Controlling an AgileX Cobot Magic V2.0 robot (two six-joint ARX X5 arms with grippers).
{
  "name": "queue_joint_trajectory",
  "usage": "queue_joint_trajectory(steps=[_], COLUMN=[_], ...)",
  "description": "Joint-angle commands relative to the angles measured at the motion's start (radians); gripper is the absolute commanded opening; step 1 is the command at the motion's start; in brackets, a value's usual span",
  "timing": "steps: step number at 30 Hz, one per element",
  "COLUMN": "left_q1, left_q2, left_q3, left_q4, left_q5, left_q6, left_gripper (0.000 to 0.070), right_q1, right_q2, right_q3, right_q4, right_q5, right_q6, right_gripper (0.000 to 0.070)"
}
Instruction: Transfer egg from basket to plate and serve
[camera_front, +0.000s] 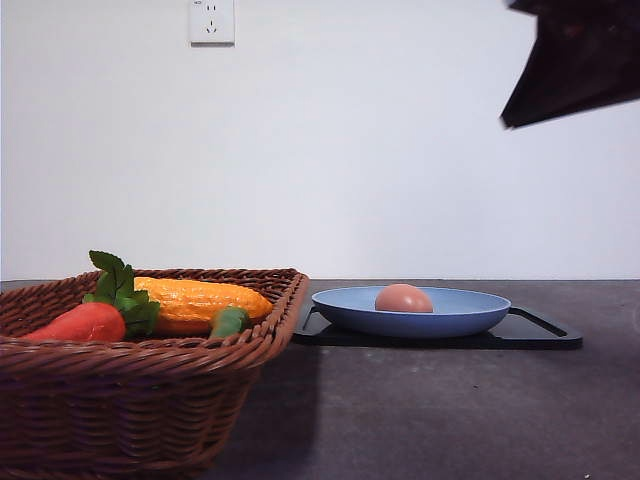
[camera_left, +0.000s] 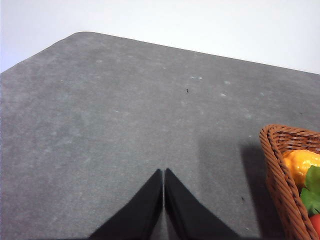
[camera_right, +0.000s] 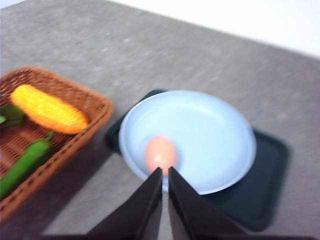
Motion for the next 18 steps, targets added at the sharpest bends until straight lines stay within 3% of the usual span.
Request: queue_joint_trajectory(steps=[1,5,12,18], left_q1=[0.001,0.001,0.001,0.001], left_q2=[-0.002,-0.002,-0.002,-0.002], left_q3=[-0.01,-0.01,-0.01,-0.01], left_q4=[-0.041,-0.041,-0.041,-0.041], left_q5=[0.002,0.002,0.002,0.002], left_q6=[-0.002,-0.002,-0.002,-0.002], left_gripper=[0.0,0.0,0.0,0.0], right_q1=[-0.021,-0.124,-0.341,-0.485], right_q2=[-0.049,-0.173,-0.389,-0.522], right_q3=[-0.007,-0.086,-0.306,-0.44], right_q4=[0.016,0.078,0.227,0.231], right_q5=[0.022,-0.018,-0.148,-0.279], right_q6=[-0.086,-0.119,-0.036,0.017], right_gripper=[0.0,0.0,0.0,0.0])
